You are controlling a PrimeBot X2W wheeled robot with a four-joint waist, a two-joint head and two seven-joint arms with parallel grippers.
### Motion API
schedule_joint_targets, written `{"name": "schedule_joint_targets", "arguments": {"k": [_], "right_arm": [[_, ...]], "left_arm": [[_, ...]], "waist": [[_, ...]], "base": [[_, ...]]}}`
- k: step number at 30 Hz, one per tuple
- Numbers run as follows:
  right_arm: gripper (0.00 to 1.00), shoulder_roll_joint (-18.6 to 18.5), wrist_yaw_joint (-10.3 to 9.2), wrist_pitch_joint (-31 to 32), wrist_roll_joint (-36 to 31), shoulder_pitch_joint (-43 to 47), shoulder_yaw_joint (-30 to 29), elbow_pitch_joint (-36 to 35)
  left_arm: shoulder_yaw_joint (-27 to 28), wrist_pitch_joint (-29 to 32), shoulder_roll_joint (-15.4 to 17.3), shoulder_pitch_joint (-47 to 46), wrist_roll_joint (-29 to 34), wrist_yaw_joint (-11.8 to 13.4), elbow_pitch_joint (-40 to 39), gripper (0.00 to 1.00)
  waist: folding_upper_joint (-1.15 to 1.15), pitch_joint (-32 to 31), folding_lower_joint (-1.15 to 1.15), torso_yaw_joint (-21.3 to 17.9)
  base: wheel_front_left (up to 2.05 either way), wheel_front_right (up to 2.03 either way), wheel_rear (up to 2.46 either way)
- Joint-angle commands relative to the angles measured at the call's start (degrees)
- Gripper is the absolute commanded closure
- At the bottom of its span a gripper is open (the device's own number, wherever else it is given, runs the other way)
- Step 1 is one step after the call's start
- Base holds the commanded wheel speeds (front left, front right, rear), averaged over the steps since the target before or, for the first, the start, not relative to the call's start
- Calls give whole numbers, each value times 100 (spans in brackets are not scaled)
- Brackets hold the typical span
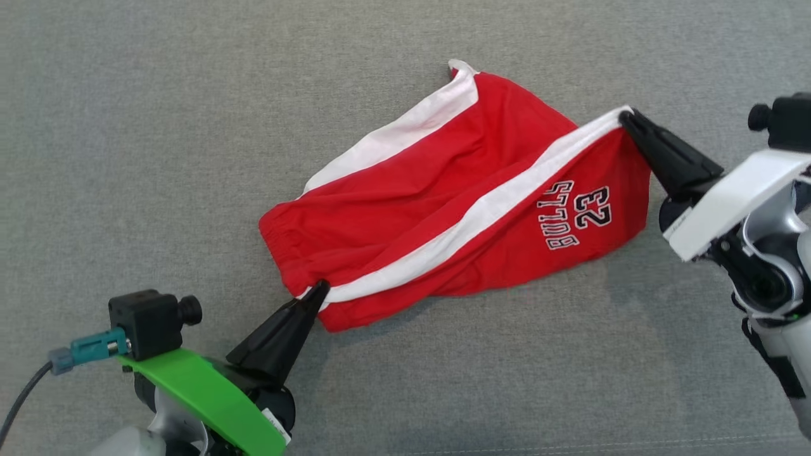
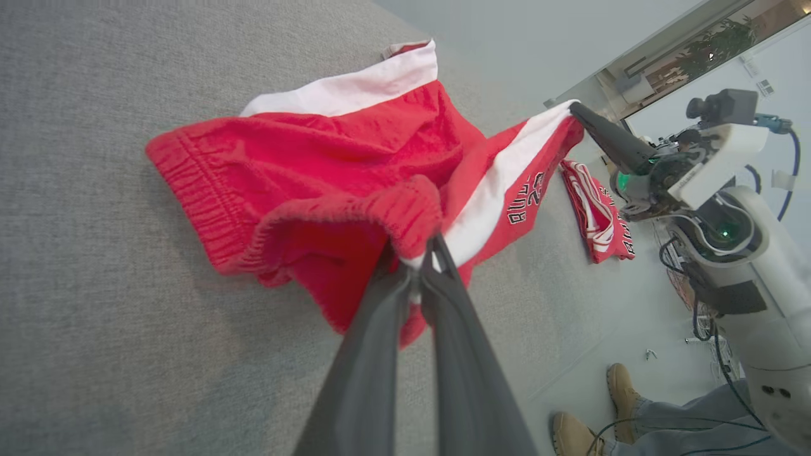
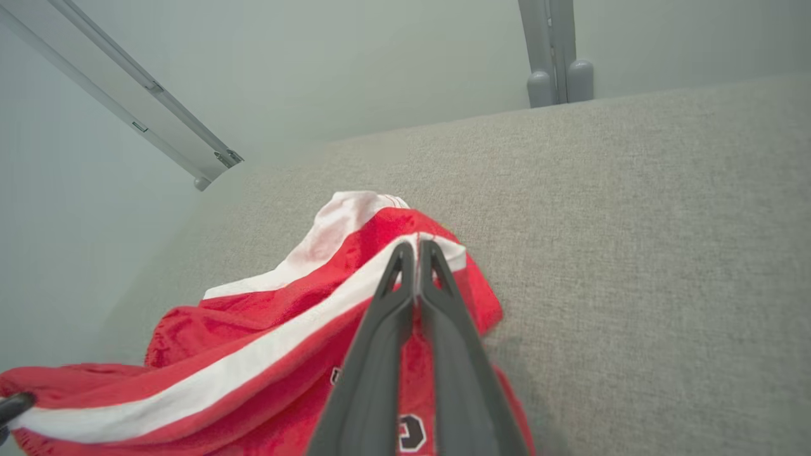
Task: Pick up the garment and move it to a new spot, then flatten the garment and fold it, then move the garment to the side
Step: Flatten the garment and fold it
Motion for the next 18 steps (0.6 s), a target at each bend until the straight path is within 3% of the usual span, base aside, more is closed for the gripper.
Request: {"name": "schedule_joint_targets", "arguments": {"k": [1,5,8,18], "right_arm": [[100,55,-4,31,-41,-200,9,142],[100,88,-4,-7,-250,-835,45,726],[100,143,-3,-59,-399,-1374,120,1269],[100,207,-3,120,-475,-2196,643,2034]], "left_arm": [[33,95,43,-165,-49,103,-110,100],[84,461,-51,-629,-129,321,-51,100],[206,738,-344,-1262,-284,372,610,100],[148,968,-1043,-2095,-455,216,2196,100]], "waist": [[0,185,0,252],[0,305,0,520],[0,404,0,734],[0,481,0,896]], "base": [[0,0,0],[0,0,0],[0,0,0],[0,0,0]]}}
